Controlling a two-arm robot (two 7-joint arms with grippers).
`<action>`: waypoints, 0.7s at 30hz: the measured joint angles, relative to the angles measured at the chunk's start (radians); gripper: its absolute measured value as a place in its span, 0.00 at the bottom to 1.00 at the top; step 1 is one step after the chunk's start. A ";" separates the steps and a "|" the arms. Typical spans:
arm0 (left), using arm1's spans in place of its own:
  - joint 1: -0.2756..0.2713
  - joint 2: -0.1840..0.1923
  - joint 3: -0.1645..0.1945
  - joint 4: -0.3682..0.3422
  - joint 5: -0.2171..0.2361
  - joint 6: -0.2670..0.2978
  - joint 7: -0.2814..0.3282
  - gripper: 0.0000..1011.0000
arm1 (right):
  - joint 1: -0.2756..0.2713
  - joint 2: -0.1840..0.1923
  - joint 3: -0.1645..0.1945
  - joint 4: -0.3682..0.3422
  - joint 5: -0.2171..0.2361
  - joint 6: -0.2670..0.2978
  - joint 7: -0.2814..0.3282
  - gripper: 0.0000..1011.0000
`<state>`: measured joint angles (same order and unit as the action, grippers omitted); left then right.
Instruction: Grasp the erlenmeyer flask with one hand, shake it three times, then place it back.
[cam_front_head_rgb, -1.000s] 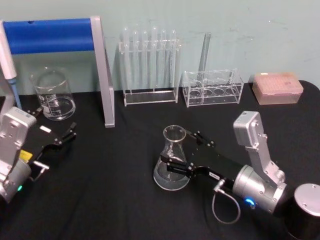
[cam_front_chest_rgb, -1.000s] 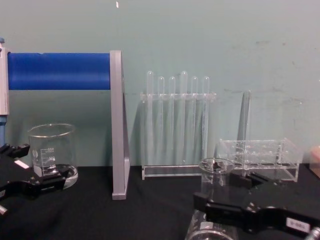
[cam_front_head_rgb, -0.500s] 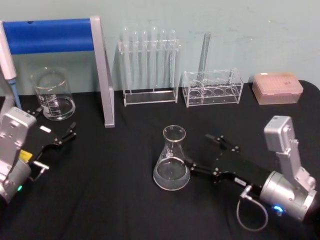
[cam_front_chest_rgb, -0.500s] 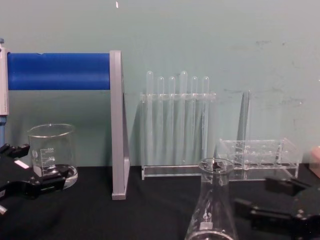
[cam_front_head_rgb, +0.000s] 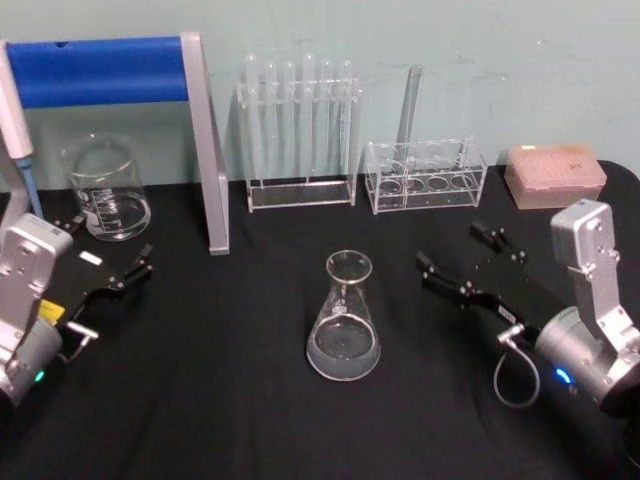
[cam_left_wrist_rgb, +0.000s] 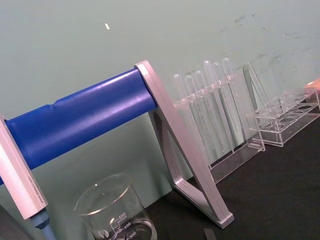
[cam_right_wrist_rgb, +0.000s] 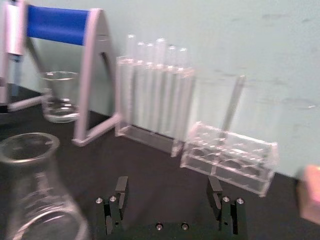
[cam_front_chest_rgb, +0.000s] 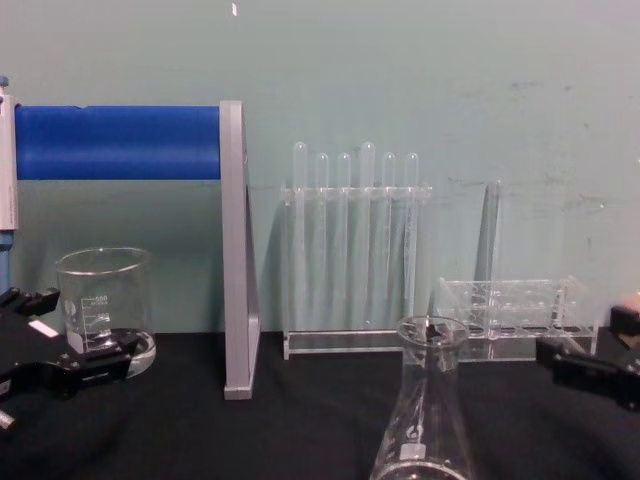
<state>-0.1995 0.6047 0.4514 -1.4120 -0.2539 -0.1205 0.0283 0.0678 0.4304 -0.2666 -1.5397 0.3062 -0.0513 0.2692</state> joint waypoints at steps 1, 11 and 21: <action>0.000 0.000 0.000 0.000 0.000 0.000 0.000 0.99 | 0.005 -0.007 0.000 0.007 -0.012 -0.005 -0.012 0.99; 0.000 0.000 0.000 0.000 0.000 0.000 0.000 0.99 | 0.062 -0.071 -0.017 0.105 -0.191 -0.064 -0.147 0.99; 0.000 0.000 0.000 0.000 0.000 0.000 0.000 0.99 | 0.072 -0.083 -0.019 0.125 -0.238 -0.073 -0.172 0.99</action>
<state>-0.1995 0.6047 0.4513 -1.4120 -0.2539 -0.1205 0.0282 0.1394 0.3471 -0.2861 -1.4147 0.0685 -0.1247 0.0969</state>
